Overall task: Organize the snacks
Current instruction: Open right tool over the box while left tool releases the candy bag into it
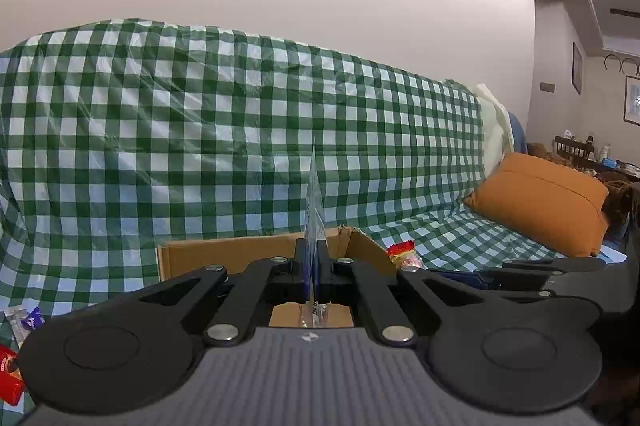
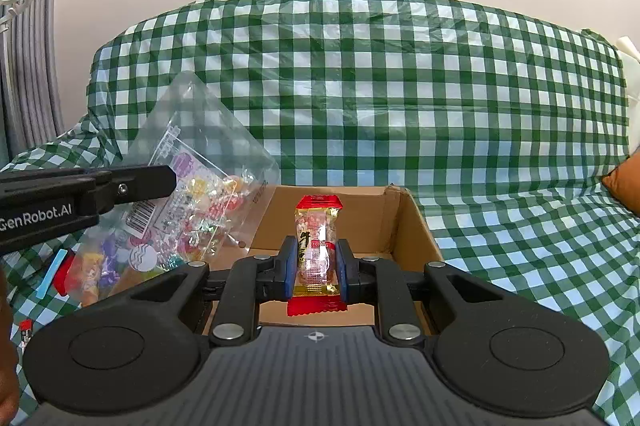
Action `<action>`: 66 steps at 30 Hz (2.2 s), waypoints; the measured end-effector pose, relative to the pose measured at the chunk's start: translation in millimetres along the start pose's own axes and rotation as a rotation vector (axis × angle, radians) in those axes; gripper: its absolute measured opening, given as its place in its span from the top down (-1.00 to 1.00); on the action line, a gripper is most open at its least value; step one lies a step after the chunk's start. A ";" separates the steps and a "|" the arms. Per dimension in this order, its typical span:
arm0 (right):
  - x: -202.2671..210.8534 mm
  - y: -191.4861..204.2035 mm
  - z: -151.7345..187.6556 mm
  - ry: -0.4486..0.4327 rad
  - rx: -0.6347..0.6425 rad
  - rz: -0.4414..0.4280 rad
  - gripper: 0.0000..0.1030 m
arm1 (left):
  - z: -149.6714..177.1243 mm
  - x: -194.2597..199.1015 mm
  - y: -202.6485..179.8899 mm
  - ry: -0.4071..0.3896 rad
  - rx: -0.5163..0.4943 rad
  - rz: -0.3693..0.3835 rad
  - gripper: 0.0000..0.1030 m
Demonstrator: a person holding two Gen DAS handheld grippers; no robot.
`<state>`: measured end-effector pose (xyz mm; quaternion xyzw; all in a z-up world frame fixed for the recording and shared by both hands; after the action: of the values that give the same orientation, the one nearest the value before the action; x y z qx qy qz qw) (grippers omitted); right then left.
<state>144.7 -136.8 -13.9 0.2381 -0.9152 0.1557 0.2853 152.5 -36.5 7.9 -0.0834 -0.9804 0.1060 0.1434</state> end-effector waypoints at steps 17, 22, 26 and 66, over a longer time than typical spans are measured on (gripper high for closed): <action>0.2 4.7 0.3 0.002 -0.004 0.018 0.59 | -2.1 -0.8 -5.7 -0.007 0.009 0.039 0.97; 0.2 5.3 0.0 0.002 -0.004 0.019 0.59 | -2.6 -1.1 -7.7 -0.005 0.009 0.043 0.97; 0.3 4.4 0.4 0.002 -0.003 0.018 0.59 | -2.9 -2.4 -8.1 -0.005 0.010 0.044 0.97; -9.5 6.9 3.2 0.043 -0.015 0.027 -0.31 | 0.6 -8.7 6.0 0.052 0.049 -0.021 0.07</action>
<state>146.5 -129.1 -23.1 0.2200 -0.9133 0.1576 0.3044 161.3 -32.5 3.7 -0.0722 -0.9743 0.1263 0.1719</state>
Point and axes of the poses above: each gripper's, at about its wrist camera, not at the fingertips, and x roughly against the way its jaws point, y to its left, z to its underside, the point moved 7 cm from there along -x, roughly the way its jaws point, and after that the axes turned 8 degrees about x, right-handed, at the moved point
